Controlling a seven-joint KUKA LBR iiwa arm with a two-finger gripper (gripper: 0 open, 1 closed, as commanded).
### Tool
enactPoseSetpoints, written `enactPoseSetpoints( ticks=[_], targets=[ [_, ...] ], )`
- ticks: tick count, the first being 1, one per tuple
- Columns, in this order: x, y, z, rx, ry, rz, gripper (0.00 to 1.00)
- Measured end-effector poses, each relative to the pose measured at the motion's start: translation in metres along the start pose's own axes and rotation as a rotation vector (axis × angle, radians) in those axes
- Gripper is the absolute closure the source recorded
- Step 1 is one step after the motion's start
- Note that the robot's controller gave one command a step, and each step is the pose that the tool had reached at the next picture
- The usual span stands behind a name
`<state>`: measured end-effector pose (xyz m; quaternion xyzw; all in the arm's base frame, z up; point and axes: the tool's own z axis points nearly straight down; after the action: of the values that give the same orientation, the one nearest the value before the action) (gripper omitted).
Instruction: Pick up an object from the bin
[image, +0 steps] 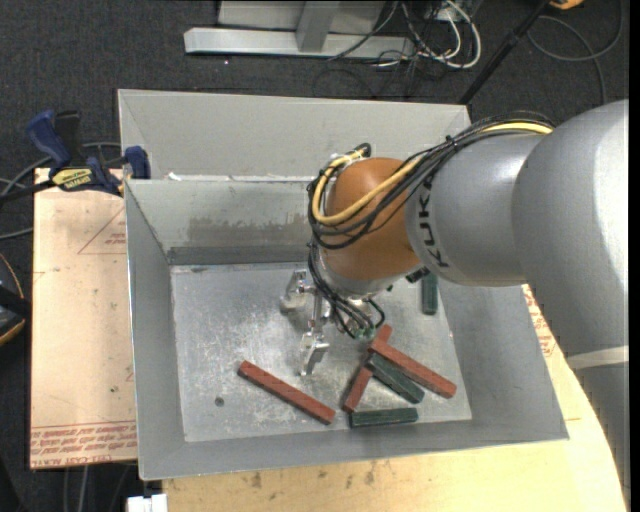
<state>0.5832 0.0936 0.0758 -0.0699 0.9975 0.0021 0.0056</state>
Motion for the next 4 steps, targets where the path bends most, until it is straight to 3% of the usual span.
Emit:
enactPoseSetpoints(
  ticks=[1,2,3,4],
  targets=[
    [0.000,0.000,0.000,0.000,-0.001,0.000,0.00],
    [0.020,-0.036,-0.022,-0.001,0.011,-0.057,0.00],
    [0.026,-0.068,-0.033,0.007,0.004,-0.106,0.00],
    [0.065,-0.111,-0.005,0.003,-0.002,-0.269,1.00]
  ],
)
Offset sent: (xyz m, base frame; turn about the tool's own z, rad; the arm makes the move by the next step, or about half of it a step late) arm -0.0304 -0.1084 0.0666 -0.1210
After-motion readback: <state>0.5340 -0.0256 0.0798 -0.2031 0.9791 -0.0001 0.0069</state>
